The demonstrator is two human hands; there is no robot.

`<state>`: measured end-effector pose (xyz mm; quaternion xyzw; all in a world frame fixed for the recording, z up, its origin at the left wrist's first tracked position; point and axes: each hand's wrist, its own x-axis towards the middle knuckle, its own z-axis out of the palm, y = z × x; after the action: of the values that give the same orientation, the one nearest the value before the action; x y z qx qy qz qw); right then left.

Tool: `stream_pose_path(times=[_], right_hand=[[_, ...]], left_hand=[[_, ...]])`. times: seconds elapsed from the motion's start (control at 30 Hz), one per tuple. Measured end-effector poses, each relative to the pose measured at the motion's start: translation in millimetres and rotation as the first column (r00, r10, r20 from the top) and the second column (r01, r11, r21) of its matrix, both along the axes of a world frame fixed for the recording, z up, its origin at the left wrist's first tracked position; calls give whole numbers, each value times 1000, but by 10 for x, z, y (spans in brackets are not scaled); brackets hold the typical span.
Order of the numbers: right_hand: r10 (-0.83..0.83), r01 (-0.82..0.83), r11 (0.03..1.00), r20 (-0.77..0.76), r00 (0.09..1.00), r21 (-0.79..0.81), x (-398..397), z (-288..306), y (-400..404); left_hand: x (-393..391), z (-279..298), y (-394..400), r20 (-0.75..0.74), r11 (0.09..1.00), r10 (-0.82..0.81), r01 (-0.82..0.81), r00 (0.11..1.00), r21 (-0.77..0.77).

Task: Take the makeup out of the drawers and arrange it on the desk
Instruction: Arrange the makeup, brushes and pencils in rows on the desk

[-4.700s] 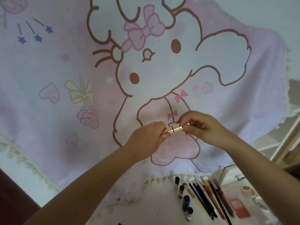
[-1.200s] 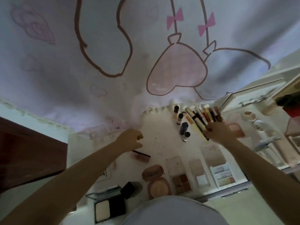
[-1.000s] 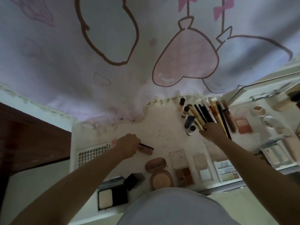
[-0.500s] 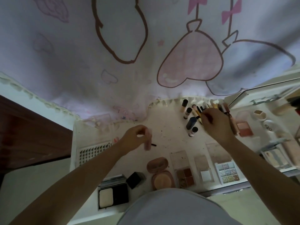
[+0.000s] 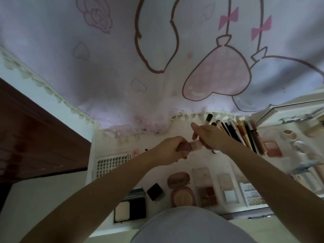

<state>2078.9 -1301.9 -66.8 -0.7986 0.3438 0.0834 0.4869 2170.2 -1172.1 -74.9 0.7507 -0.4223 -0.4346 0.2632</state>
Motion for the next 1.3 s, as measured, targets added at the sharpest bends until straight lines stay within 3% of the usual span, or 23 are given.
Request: stream_pose_path(times=[0.1, 0.17, 0.23, 0.27, 0.3, 0.33, 0.37, 0.4, 0.43, 0.47, 0.5, 0.53, 0.57, 0.63, 0.7, 0.8, 0.87, 0.93, 1.0, 1.1, 1.2, 1.3], right_hand=[[-104, 119, 977, -91, 990, 179, -46, 2, 36], [-197, 216, 916, -88, 976, 338, -72, 29, 80], [-324, 309, 859, -33, 945, 407, -68, 74, 121], [-375, 331, 853, 34, 926, 403, -74, 109, 144], [-374, 309, 890, 150, 915, 335, -99, 138, 170], [-301, 257, 950, 297, 906, 179, -132, 176, 194], [-162, 195, 980, 426, 890, -35, -163, 210, 191], [4, 122, 968, 497, 868, -221, -195, 287, 173], [149, 41, 939, 512, 846, -341, -209, 351, 130], [253, -51, 919, 486, 836, -391, -217, 435, 90], [322, -126, 902, 450, 833, -414, -213, 475, 9], [347, -175, 901, 418, 840, -396, -207, 507, -64], [338, -192, 911, 398, 852, -364, -195, 516, -138], [208, -165, 976, 376, 903, -143, -144, 555, -170], [88, -95, 995, 229, 969, 18, -62, 578, -155], [181, -149, 970, 163, 970, -191, 33, 571, -139], [264, -171, 937, 294, 919, -305, -4, 563, -148], [356, -180, 906, 457, 815, -384, -33, 554, -191], [328, -189, 936, 539, 776, -298, -38, 539, -233], [124, -109, 992, 398, 909, -59, 28, 661, -186], [120, -116, 993, 181, 976, -32, 101, 746, -202], [221, -206, 975, 308, 926, -80, 42, 719, -230]], left_hand=[[-142, 85, 44, 249, 987, -6, 46, 969, -154], [-213, 83, 47, 473, 977, 1, 99, 881, -188], [-251, 79, 32, 476, 942, 103, 68, 873, -329], [-275, 92, 14, 371, 921, 152, 4, 916, -389], [-283, 107, -13, 176, 897, 200, -108, 964, -429], [-276, 126, -48, -116, 874, 245, -271, 963, -403], [-270, 172, -77, -432, 866, 263, -408, 863, -287], [-241, 210, -93, -661, 879, 252, -453, 707, -150], [-193, 257, -101, -776, 897, 228, -437, 588, -67], [-132, 286, -93, -800, 910, 205, -410, 564, -56], [-67, 321, -81, -784, 918, 182, -388, 594, -80], [6, 348, -75, -711, 926, 175, -360, 681, -118], [68, 408, -61, -583, 938, 170, -312, 795, -152], [137, 502, -36, -173, 970, 138, -168, 975, -173], [152, 529, -34, 213, 980, 73, -31, 974, -195], [136, 564, -27, 505, 967, 37, 97, 862, -236], [190, 572, -22, 462, 968, 56, 65, 885, -242], [233, 590, -17, 182, 961, 127, -75, 975, -268], [235, 610, -26, 98, 947, 169, -134, 981, -290], [214, 613, -85, 336, 943, 168, -52, 927, -329], [206, 627, -122, 557, 926, 164, 68, 814, -372], [218, 619, -115, 588, 921, 156, 98, 794, -378]])
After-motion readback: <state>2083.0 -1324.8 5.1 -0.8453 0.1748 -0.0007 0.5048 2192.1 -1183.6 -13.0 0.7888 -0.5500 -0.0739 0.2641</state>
